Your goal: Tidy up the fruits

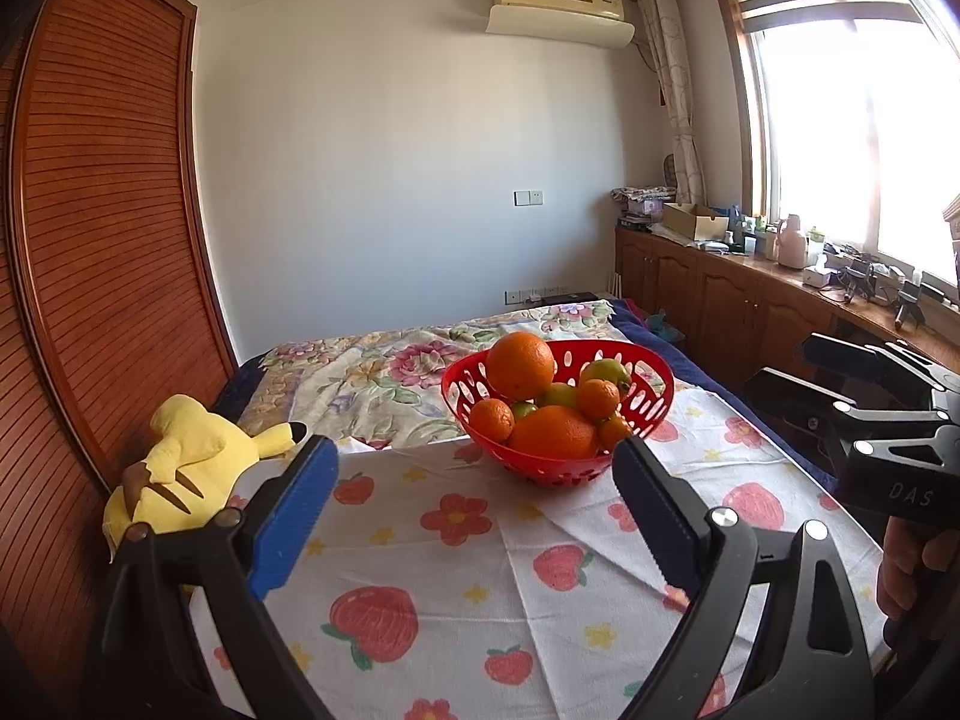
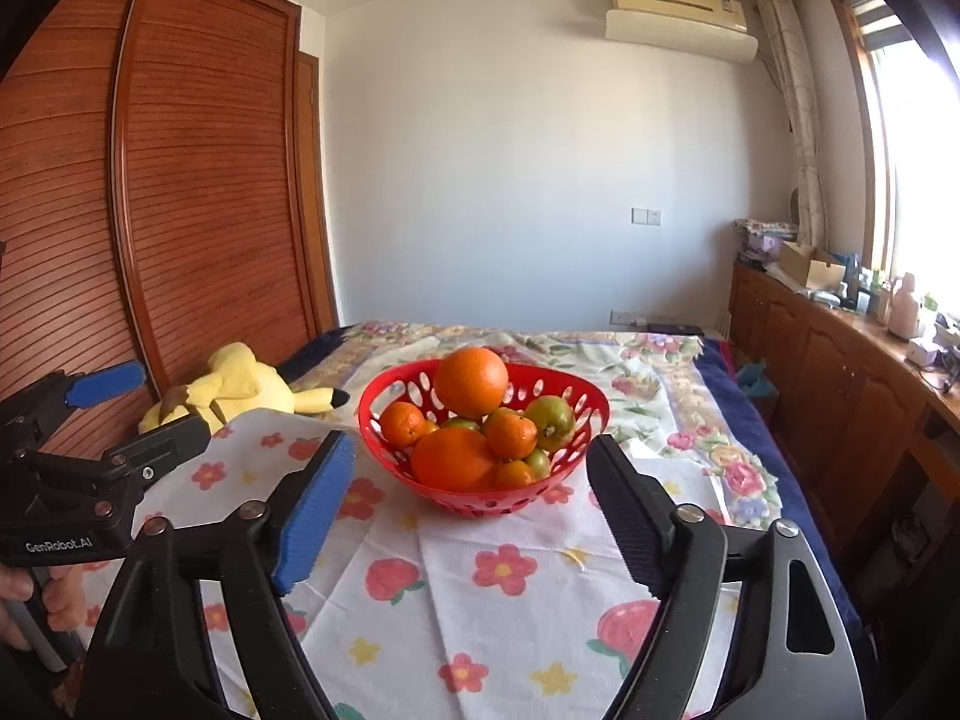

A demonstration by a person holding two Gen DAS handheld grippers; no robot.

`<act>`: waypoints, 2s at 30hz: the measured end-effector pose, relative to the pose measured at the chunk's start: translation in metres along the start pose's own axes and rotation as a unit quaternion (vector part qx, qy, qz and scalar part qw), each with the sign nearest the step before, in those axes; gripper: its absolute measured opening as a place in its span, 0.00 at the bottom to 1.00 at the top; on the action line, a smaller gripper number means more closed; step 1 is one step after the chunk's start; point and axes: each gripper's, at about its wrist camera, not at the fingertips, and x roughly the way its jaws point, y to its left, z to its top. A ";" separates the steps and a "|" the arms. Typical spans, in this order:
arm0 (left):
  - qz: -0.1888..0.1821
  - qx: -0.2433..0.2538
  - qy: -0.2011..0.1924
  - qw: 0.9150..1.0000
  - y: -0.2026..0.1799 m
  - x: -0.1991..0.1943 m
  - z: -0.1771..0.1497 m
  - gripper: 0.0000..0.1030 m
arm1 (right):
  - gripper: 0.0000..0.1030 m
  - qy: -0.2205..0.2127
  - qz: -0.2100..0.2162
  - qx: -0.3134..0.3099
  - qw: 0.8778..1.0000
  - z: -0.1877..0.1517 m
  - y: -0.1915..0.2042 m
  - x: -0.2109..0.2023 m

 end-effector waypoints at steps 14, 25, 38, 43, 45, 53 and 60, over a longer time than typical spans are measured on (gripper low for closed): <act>-0.003 -0.006 0.000 1.000 -0.003 -0.057 -0.026 0.91 | 0.83 -0.018 -0.018 0.012 1.000 -0.020 0.013 -0.060; -0.006 -0.019 0.007 1.000 -0.007 -0.084 -0.044 0.91 | 0.83 -0.025 -0.024 0.024 0.999 -0.032 0.014 -0.095; -0.006 -0.023 0.004 1.000 -0.007 -0.091 -0.047 0.91 | 0.82 -0.021 -0.030 0.027 0.999 -0.037 0.013 -0.098; -0.006 -0.026 0.004 1.000 -0.007 -0.093 -0.048 0.91 | 0.82 -0.019 -0.030 0.026 0.999 -0.037 0.014 -0.098; -0.006 -0.027 0.003 1.000 -0.006 -0.094 -0.048 0.91 | 0.82 -0.019 -0.029 0.028 0.999 -0.037 0.014 -0.098; -0.003 -0.027 0.004 1.000 -0.007 -0.094 -0.048 0.91 | 0.82 -0.019 -0.029 0.027 0.999 -0.038 0.015 -0.099; -0.003 -0.029 0.002 1.000 -0.006 -0.096 -0.048 0.91 | 0.82 -0.019 -0.029 0.027 0.999 -0.039 0.015 -0.100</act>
